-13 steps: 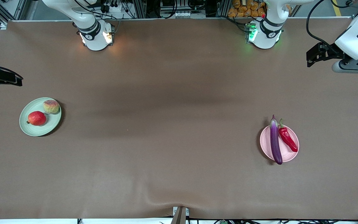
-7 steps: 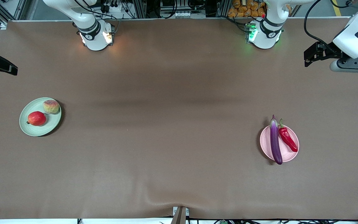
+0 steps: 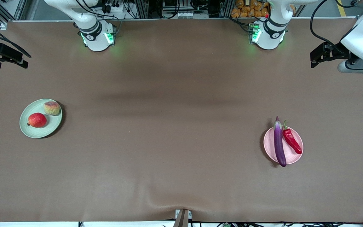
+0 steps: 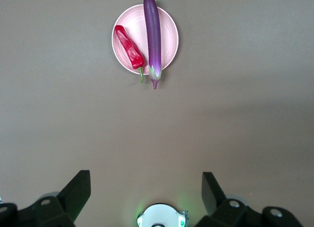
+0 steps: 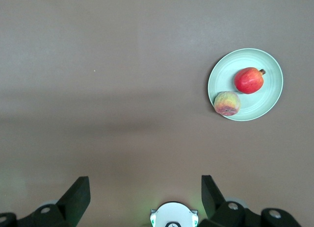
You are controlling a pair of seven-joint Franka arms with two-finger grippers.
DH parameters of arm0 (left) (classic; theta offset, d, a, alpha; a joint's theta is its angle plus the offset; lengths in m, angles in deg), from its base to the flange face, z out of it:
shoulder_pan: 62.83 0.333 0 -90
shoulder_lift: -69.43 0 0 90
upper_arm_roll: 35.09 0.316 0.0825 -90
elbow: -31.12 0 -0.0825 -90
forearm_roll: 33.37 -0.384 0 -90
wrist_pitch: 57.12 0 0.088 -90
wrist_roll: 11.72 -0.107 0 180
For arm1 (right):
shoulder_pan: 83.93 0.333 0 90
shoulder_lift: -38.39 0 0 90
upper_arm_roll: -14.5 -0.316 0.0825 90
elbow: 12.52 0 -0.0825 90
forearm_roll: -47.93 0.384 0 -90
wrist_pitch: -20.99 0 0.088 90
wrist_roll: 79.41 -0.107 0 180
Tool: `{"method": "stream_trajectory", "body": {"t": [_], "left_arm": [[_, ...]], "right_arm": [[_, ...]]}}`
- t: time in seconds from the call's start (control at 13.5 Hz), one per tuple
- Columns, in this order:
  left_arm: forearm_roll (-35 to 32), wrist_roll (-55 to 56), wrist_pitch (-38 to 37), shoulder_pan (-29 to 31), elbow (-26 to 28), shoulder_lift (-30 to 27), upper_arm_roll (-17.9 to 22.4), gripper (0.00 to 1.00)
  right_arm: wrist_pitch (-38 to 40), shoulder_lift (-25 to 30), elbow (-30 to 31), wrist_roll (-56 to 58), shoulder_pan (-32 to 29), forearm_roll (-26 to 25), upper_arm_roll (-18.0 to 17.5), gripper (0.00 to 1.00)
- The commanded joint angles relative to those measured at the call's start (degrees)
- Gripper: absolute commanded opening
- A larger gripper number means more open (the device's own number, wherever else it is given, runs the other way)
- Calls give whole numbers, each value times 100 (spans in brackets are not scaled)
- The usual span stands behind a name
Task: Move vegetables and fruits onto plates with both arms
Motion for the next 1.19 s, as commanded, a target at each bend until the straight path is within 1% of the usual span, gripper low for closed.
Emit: {"method": "stream_trajectory", "body": {"t": [0.0, 0.07, 0.15, 0.37, 0.45, 0.67, 1.11], "left_arm": [[77, 63, -58, 50, -47, 13, -36, 100], [77, 63, -58, 59, -47, 13, -36, 100], [77, 63, -58, 50, -47, 13, -36, 100], [-29, 72, -93, -20, -29, 144, -44, 100], [-3, 63, -111, 15, -47, 110, -96, 100], [85, 37, -120, 68, -82, 49, -88, 100], [164, 54, -181, 68, -143, 40, -71, 100]], "right_arm": [[62, -38, -298, 31, -187, -203, -136, 100], [124, -74, -378, 31, -179, -343, -144, 100], [160, -22, -274, 40, -179, -345, -136, 100], [142, -21, -221, -48, -187, -283, -136, 100], [134, -21, -220, -74, -187, -283, -127, 100], [151, -21, -220, -496, -170, -283, -144, 100], [151, -21, -229, -400, -187, -336, -136, 100]]}}
